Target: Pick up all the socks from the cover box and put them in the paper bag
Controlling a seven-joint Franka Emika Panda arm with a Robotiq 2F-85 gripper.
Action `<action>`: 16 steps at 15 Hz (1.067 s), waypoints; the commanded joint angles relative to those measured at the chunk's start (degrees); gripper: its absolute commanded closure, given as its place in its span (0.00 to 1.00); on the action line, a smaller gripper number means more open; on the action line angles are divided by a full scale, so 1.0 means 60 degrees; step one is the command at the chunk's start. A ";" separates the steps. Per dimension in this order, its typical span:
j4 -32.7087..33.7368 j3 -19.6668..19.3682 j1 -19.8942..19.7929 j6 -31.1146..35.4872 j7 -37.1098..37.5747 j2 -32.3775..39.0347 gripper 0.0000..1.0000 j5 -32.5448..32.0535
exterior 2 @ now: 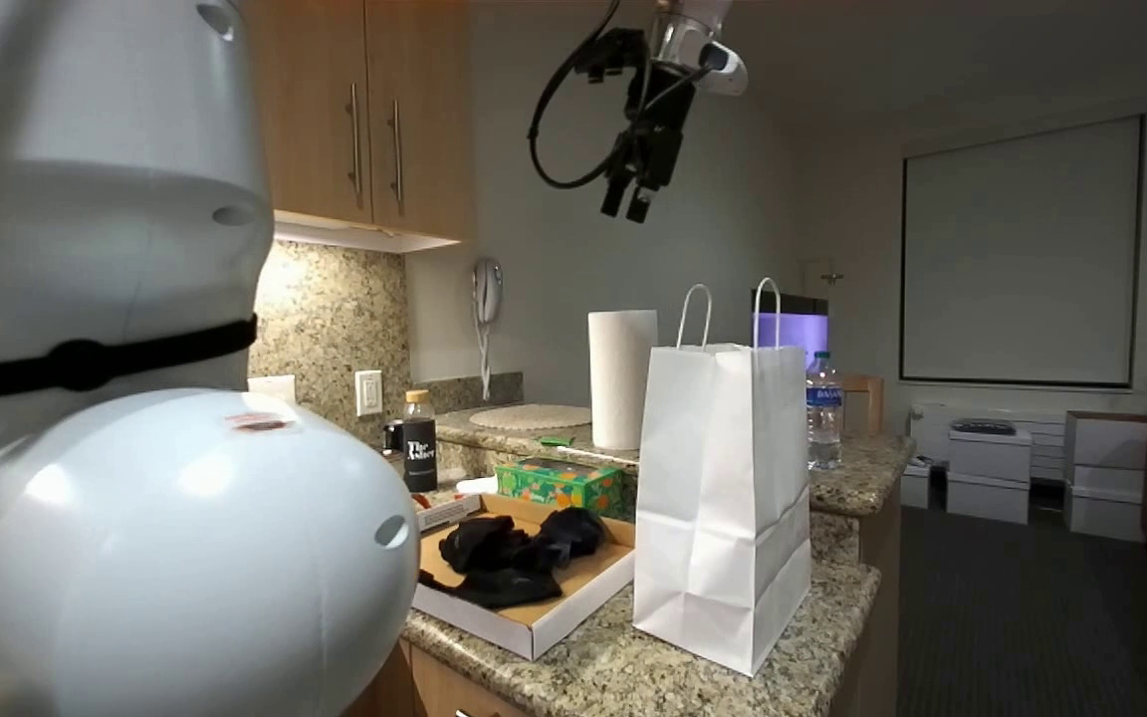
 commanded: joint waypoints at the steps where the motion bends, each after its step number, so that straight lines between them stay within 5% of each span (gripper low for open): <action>1: -0.1012 0.0860 0.0587 0.0297 -0.0651 -0.0270 0.00 -0.0336; 4: -0.1831 0.1647 0.1208 0.0909 -0.1069 0.0038 0.00 -0.0895; 8: -0.3396 0.2530 0.1993 0.3539 -0.1087 0.0504 0.00 -0.2620; 12: -0.4478 0.2826 0.2517 0.6385 -0.0567 0.1392 0.00 -0.3607; 16: -0.4950 0.2741 0.2781 0.7937 -0.0753 0.2300 0.00 -0.3407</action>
